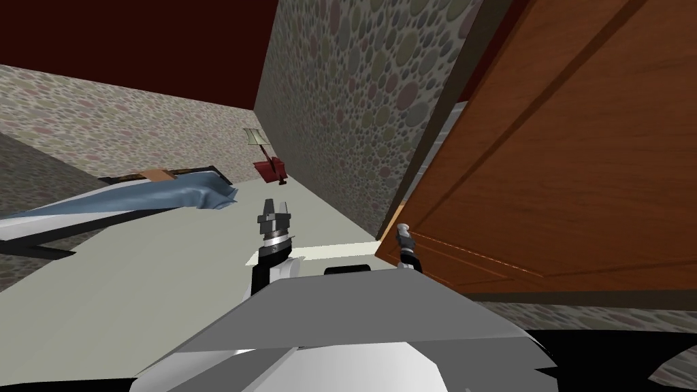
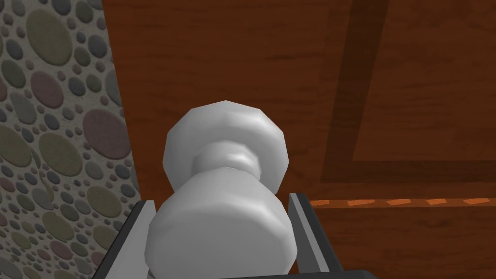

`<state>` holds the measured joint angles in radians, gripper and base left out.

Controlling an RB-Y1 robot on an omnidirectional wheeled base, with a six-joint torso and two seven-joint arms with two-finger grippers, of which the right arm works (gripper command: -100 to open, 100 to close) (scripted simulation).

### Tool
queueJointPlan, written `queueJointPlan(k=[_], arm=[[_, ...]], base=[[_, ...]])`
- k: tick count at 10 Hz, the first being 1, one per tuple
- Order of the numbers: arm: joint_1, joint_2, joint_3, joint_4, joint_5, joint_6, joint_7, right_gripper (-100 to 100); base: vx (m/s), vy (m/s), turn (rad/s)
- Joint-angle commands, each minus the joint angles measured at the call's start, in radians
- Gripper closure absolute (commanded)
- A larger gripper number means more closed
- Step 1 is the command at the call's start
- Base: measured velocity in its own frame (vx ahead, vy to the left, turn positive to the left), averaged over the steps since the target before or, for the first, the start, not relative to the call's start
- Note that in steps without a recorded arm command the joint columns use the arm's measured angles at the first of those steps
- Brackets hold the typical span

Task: Pull the door open

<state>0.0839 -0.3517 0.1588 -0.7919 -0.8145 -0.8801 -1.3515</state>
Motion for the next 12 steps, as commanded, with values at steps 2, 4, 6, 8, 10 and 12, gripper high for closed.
queueJointPlan(k=[2, 4, 6, 8, 10, 12], arm=[[0.012, -0.009, 0.032, -0.014, 0.012, 0.000, -0.024, 100], [0.022, -0.023, 0.062, -0.031, 0.024, 0.000, -0.048, 100], [0.031, -0.036, 0.087, -0.045, 0.034, 0.000, -0.069, 100], [0.027, -0.038, 0.090, -0.034, 0.036, -0.001, -0.073, 100], [0.042, -0.056, 0.122, -0.044, 0.049, -0.013, -0.099, 100], [0.055, -0.077, 0.152, -0.055, 0.061, -0.026, -0.125, 100]], base=[[-0.231, 0.008, 0.074], [-0.250, 0.003, 0.091], [-0.223, 0.001, 0.067], [-0.176, -0.003, 0.041], [-0.199, -0.045, 0.094], [-0.231, -0.031, 0.124]])
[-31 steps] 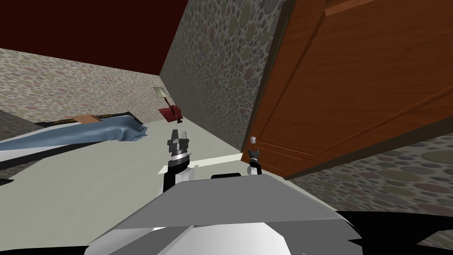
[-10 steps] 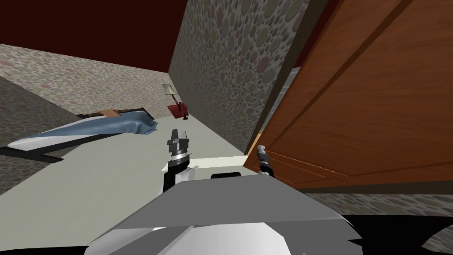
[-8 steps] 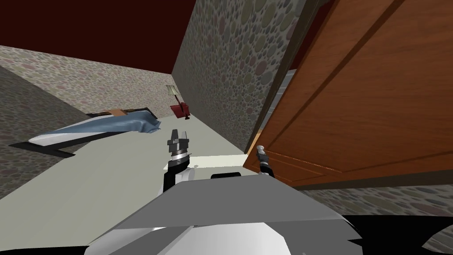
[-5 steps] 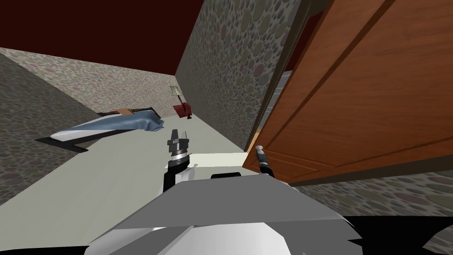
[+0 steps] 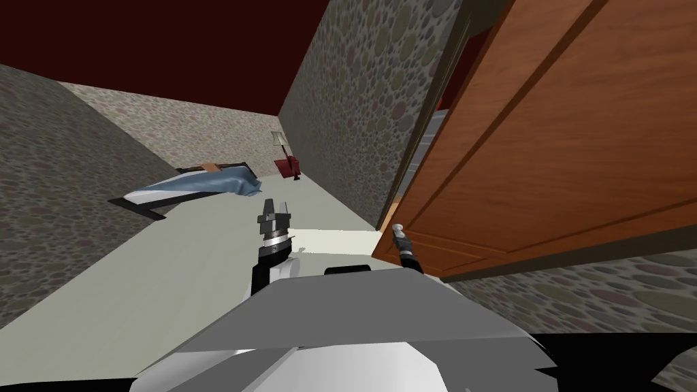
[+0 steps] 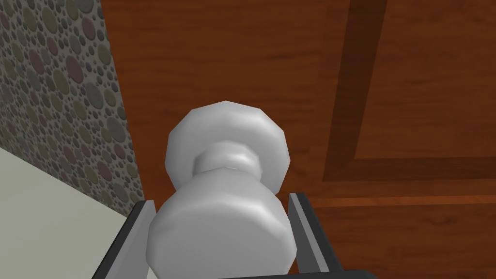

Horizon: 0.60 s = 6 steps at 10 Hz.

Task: Pull the door open

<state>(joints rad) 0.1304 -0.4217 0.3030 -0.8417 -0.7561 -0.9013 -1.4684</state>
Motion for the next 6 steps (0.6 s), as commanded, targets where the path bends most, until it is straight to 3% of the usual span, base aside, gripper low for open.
queueJointPlan(k=[1, 4, 5, 6], arm=[[0.018, -0.021, 0.026, -0.013, 0.011, -0.013, -0.025, 100], [0.033, -0.045, 0.061, -0.027, 0.025, -0.028, -0.054, 100], [0.032, -0.040, 0.054, -0.028, 0.022, -0.019, -0.045, 100], [0.047, -0.055, 0.077, -0.031, 0.031, -0.036, -0.064, 100]], base=[[-0.245, -0.007, 0.085], [-0.234, -0.019, 0.087], [-0.111, 0.000, 0.021], [-0.146, -0.007, 0.121]])
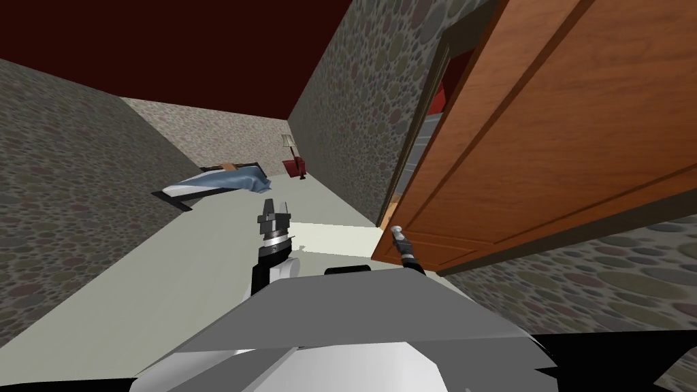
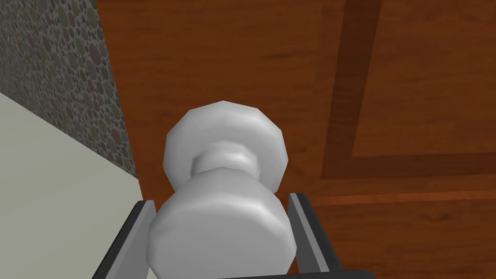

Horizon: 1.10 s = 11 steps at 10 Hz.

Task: Pull the door open

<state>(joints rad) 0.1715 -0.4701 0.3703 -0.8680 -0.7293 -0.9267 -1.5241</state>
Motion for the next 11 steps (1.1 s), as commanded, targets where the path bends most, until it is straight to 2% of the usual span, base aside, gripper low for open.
queueJointPlan(k=[1, 7, 8, 9, 10, 11], arm=[[0.008, -0.011, 0.014, -0.005, 0.006, -0.015, -0.014, 100], [0.049, -0.070, 0.084, -0.012, 0.037, -0.085, -0.084, 100], [0.054, -0.076, 0.092, -0.013, 0.040, -0.093, -0.091, 100], [0.053, -0.072, 0.085, -0.017, 0.037, -0.081, -0.081, 100], [0.062, -0.081, 0.102, -0.009, 0.043, -0.100, -0.097, 100], [0.063, -0.084, 0.105, -0.007, 0.045, -0.106, -0.101, 100]], base=[[-0.191, -0.024, 0.109], [-0.211, -0.035, 0.105], [-0.197, -0.032, 0.075], [-0.080, -0.015, 0.012], [-0.149, -0.027, 0.125], [-0.188, -0.049, 0.138]])
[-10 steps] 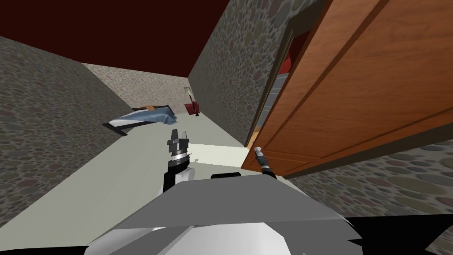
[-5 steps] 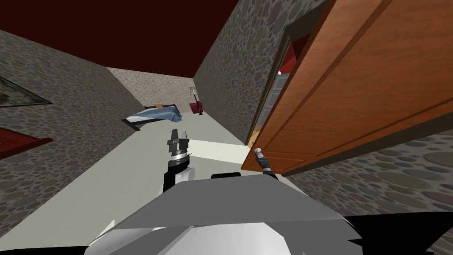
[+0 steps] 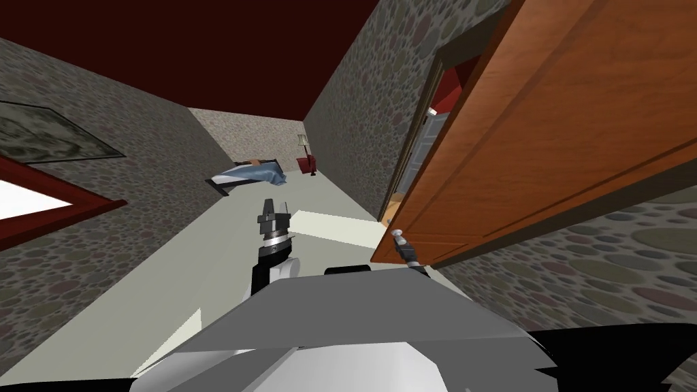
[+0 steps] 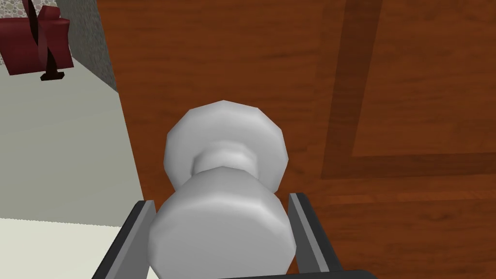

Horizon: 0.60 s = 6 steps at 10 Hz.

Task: Pull the door open

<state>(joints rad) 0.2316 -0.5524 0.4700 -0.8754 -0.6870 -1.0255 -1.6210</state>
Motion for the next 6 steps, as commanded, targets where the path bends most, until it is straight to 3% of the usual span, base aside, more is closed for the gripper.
queueJointPlan(k=[1, 6], arm=[[0.006, -0.008, 0.013, 0.005, 0.006, -0.019, -0.013, 100], [0.023, -0.041, 0.056, 0.030, 0.024, -0.085, -0.060, 100]], base=[[-0.185, -0.045, 0.126], [-0.195, -0.045, 0.137]])
